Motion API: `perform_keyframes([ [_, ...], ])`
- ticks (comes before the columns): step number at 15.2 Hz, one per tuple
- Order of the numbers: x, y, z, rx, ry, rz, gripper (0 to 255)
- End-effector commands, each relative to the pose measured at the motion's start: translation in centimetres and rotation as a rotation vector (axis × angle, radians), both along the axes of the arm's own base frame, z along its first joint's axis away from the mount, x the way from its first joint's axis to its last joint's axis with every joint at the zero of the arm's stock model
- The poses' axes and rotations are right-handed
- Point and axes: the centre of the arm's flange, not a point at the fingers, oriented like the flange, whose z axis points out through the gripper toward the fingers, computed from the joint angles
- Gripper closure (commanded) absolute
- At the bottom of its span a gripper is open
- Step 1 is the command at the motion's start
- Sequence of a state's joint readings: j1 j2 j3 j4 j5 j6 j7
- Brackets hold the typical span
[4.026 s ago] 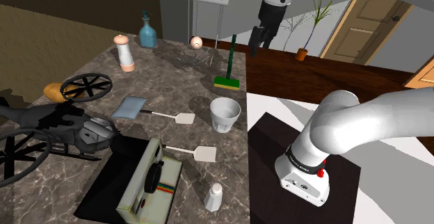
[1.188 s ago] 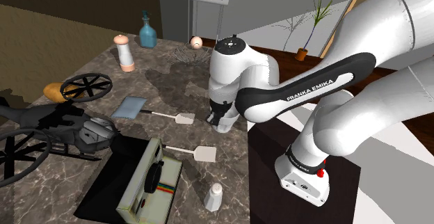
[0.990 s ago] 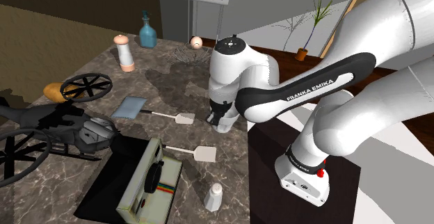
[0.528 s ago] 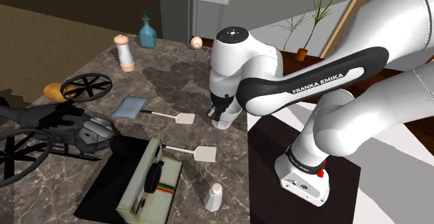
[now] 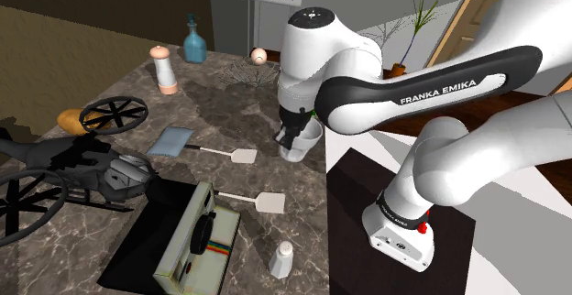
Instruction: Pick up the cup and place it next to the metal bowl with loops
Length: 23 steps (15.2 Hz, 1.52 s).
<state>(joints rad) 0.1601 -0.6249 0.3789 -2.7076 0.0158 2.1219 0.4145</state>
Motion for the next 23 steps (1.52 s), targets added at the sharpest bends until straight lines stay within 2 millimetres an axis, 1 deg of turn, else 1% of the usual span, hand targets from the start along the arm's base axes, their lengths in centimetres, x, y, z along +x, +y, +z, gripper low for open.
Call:
perform_keyframes([
  [1,0.1,0.0,1.1,0.000,0.000,0.000,255],
  [20,0.1,0.0,11.1,0.000,0.000,0.000,255],
  [21,0.1,0.0,11.2,0.000,0.000,0.000,255],
  [23,2.4,-1.2,11.2,0.000,0.000,0.000,255],
])
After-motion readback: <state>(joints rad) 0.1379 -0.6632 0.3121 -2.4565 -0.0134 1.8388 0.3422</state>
